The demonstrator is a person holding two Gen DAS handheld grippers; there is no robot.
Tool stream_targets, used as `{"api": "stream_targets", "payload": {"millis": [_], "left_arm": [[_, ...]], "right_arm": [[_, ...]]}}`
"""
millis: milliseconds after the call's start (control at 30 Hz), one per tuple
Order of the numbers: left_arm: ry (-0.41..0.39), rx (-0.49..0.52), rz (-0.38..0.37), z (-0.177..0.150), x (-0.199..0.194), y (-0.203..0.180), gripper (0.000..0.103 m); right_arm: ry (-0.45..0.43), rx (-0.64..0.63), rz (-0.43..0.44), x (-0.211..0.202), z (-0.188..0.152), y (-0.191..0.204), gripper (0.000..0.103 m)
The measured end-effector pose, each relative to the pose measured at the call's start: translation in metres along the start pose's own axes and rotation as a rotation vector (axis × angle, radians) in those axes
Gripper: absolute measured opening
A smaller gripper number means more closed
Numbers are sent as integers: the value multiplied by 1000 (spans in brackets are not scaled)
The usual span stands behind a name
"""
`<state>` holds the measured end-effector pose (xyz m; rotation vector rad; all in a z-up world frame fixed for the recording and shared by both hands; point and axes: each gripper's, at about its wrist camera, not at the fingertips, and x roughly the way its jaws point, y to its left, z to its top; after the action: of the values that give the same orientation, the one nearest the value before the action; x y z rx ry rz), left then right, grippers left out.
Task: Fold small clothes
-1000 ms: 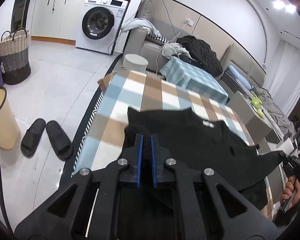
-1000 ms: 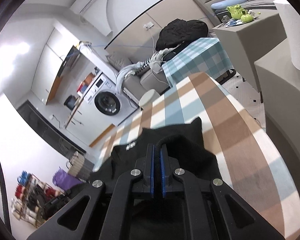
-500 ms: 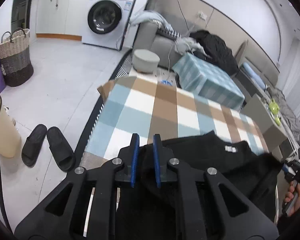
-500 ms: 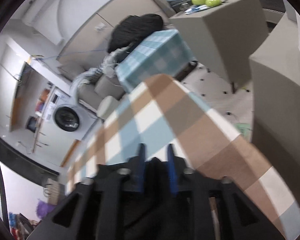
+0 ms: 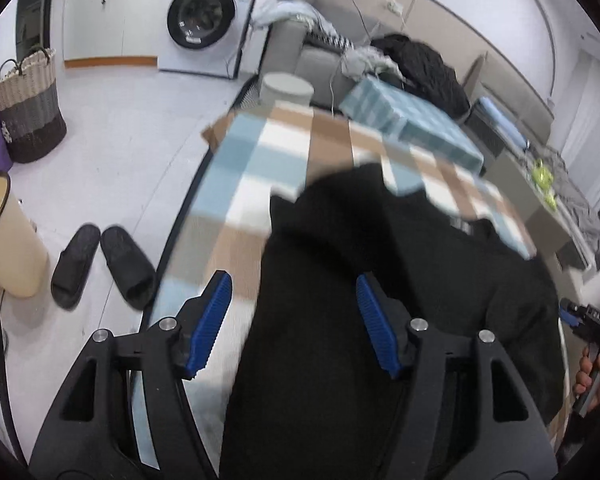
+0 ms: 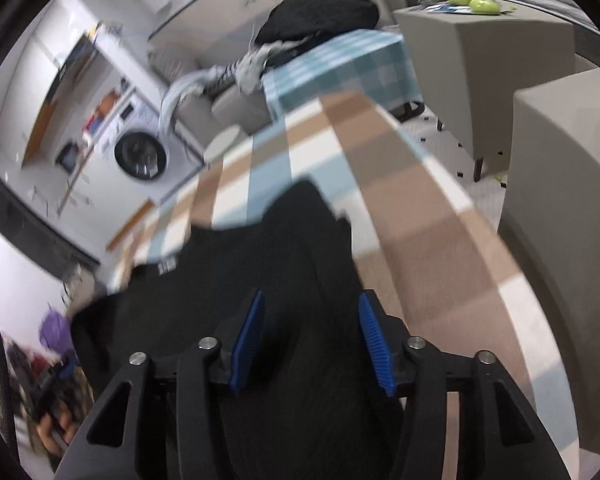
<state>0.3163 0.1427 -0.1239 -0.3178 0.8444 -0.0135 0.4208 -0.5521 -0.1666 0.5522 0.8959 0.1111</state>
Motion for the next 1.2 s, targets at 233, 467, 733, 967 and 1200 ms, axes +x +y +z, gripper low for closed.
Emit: {"api": "stream_targets", "payload": {"millis": [233, 467, 733, 967, 1200], "left_arm": [[84, 61, -3, -39, 13, -16, 62], [75, 98, 25, -49, 17, -28, 43], [85, 168, 37, -62, 8, -36, 17], [92, 168, 33, -97, -23, -35, 17], [107, 172, 34, -130, -56, -32, 19]], "right_arm": [[67, -115, -38, 8, -37, 5, 52], [74, -242, -65, 16, -45, 25, 61], [81, -230, -58, 11, -50, 18, 22], [104, -237, -55, -5, -64, 14, 22], [122, -233, -47, -32, -90, 3, 22]]}}
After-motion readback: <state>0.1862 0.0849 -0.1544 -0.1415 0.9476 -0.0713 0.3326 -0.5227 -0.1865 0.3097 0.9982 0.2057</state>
